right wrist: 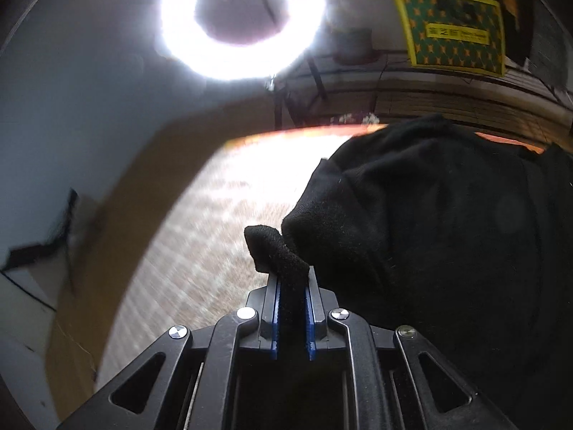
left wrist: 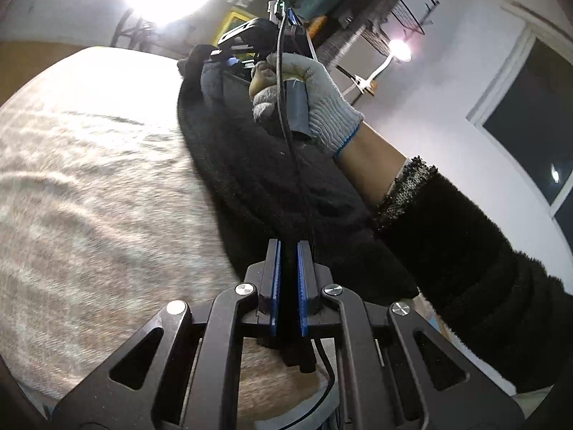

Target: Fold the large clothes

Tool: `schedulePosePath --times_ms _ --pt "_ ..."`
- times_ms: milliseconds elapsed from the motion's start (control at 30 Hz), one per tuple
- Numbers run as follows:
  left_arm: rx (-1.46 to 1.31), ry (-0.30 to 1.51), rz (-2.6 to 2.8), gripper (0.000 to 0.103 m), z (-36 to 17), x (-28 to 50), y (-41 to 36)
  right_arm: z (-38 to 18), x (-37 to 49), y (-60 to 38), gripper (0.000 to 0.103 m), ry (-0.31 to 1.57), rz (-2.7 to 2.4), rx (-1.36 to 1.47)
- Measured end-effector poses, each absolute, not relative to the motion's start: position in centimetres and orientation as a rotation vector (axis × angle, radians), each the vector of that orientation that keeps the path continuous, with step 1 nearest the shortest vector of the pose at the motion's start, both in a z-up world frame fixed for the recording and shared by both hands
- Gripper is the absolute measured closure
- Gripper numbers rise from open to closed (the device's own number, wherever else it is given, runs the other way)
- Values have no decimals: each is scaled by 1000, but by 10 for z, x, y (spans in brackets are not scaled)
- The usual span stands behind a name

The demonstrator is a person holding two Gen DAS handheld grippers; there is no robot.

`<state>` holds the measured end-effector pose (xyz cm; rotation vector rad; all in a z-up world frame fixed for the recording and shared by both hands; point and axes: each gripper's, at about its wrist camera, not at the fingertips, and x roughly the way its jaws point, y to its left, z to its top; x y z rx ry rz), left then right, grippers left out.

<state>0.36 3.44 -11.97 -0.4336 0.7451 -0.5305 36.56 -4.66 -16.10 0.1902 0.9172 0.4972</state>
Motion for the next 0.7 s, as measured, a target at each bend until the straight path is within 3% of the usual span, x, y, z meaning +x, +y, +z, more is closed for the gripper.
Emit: schedulePosePath --times_ms 200,300,400,467,533,700 --pt "-344 806 -564 97 -128 12 -1 -184 360 -145 94 909 402 497" --pt "-324 827 -576 97 -134 16 -14 -204 360 -169 94 974 303 474" --pt "-315 827 -576 97 -135 18 -19 -201 359 -171 85 989 295 406" --pt "-311 823 -573 97 -133 20 -19 -186 359 -165 70 975 243 293" --pt "-305 817 -572 97 -134 19 -20 -169 356 -159 63 938 188 208" --pt "-296 813 -578 97 -136 16 -25 -146 353 -145 60 934 369 252"
